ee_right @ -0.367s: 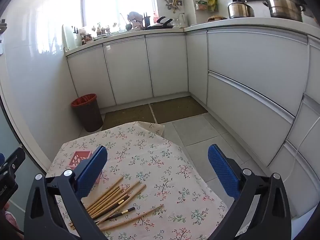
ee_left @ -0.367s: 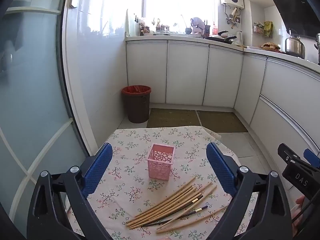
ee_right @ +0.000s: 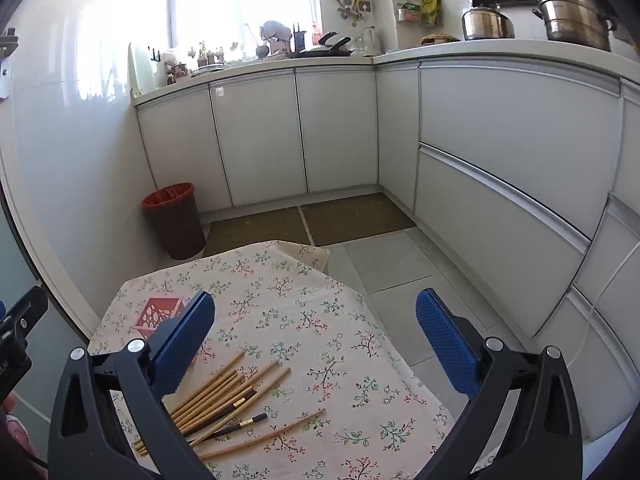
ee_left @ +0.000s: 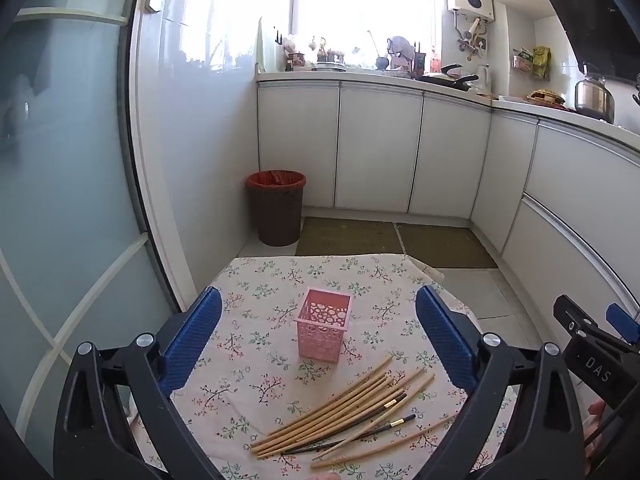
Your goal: Organize utensils
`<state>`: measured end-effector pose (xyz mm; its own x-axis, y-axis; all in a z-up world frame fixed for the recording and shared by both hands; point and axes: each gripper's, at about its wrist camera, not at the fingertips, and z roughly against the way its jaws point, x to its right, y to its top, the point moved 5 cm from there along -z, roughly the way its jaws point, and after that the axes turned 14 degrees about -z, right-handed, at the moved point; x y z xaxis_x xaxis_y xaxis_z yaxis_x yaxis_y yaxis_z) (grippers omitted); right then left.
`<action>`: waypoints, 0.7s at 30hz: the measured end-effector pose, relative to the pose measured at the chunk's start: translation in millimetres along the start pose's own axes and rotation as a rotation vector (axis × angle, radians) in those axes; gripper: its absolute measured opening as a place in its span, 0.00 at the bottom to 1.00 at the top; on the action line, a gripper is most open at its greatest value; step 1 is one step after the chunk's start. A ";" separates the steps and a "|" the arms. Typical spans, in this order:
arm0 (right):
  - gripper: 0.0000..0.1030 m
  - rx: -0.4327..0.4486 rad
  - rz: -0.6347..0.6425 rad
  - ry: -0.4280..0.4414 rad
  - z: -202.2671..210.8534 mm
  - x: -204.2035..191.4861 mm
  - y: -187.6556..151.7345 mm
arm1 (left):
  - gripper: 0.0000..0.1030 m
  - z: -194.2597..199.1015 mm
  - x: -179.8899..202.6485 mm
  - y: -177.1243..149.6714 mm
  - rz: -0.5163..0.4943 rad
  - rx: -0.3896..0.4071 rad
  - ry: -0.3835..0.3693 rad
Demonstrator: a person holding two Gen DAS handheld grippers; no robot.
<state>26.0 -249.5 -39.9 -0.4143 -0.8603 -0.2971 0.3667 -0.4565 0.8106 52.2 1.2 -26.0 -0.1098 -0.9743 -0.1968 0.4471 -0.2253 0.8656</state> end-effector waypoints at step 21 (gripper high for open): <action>0.95 -0.001 0.036 0.017 1.0 -7.4 -0.9 | 0.92 5.3 -0.1 1.0 0.011 0.005 -0.009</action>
<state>28.0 -242.5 -38.0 -0.3864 -0.8798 -0.2768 0.3822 -0.4258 0.8201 48.0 1.1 -22.7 -0.1132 -0.9766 -0.1828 0.4443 -0.2143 0.8699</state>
